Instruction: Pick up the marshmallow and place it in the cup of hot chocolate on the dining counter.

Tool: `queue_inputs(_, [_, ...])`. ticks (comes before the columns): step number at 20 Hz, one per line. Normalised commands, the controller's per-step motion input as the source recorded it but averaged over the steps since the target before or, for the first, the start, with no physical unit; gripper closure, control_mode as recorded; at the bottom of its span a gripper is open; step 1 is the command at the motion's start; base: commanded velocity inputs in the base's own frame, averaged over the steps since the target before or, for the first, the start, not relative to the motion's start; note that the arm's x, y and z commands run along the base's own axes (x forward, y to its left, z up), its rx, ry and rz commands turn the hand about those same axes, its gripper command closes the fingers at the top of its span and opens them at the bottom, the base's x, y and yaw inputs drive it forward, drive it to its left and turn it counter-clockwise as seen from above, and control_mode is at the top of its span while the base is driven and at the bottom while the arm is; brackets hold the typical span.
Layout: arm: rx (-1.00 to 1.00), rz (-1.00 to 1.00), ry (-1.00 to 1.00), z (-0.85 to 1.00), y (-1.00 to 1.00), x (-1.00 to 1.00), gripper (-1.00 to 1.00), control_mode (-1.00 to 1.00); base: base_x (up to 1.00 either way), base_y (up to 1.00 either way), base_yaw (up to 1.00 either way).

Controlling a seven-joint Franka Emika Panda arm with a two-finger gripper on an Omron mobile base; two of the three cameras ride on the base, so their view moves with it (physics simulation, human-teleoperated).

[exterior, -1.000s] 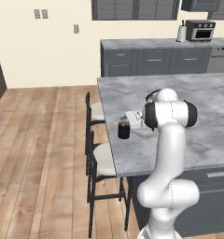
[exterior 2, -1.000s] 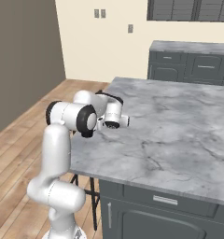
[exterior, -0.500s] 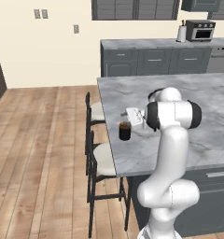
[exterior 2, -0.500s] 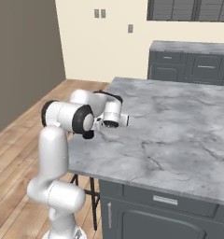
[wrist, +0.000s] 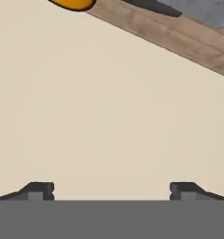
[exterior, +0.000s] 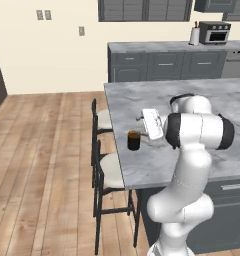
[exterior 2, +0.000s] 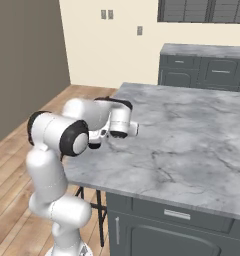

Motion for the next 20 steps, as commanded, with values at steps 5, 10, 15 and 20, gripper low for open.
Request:
queue_inputs(5, [0.0, 0.1, -0.57, 0.85, 0.0, -1.0, -1.0, -1.0, 0.0, 0.0, 0.0])
queue_inputs(10, [0.0, 0.13, -0.55, 0.94, 0.0, -1.0, -1.0, -1.0, 0.0, 0.0, 0.0])
queue_inputs(15, [0.0, 0.11, -0.6, 0.81, 0.04, -1.0, -1.0, -1.0, 0.0, 0.0, 0.0])
queue_inputs(20, [0.0, 0.03, -0.69, 0.6, 0.01, -1.0, -1.0, -1.0, 0.0, 0.0, 0.0])
